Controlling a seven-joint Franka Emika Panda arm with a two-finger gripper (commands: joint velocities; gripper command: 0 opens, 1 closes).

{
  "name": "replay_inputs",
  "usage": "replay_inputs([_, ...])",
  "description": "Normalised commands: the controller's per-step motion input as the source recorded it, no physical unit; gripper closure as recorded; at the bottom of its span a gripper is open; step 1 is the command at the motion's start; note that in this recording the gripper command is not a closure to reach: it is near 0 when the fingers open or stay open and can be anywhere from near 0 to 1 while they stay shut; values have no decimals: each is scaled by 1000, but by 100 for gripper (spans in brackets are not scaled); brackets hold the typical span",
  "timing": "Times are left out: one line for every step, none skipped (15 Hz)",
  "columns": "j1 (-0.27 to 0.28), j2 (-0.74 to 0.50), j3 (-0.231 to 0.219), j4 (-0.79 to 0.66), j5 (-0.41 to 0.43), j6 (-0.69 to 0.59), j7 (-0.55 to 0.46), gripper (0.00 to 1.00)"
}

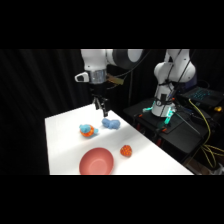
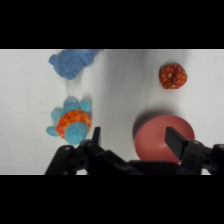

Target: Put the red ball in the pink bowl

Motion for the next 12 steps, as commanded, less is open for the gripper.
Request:
replay_inputs([-11, -1, 13, 10, 0, -16, 1, 0])
replay_inputs([-24, 27, 2, 30, 8, 13, -10, 0])
replay_inputs([-24, 82, -7, 77, -34, 47, 60, 0])
replay_inputs([-22, 117, -8, 106, -35, 61, 68, 0])
replay_inputs([-19, 144, -4, 125, -17, 64, 62, 0])
replay_inputs([-3, 198, 8, 154, -16, 97, 82, 0])
replay_inputs([14, 244, 25, 181, -5, 115, 84, 0])
replay_inputs([34, 261, 39, 184, -14, 134, 99, 0])
replay_inputs([57, 273, 54, 190, -28, 127, 108, 0])
replay_inputs([72, 256, 60, 168, -37, 135, 114, 0])
replay_inputs([91, 227, 71, 145, -39, 119, 117, 0])
replay_inputs([97, 203, 74, 135, -35, 110, 110, 0])
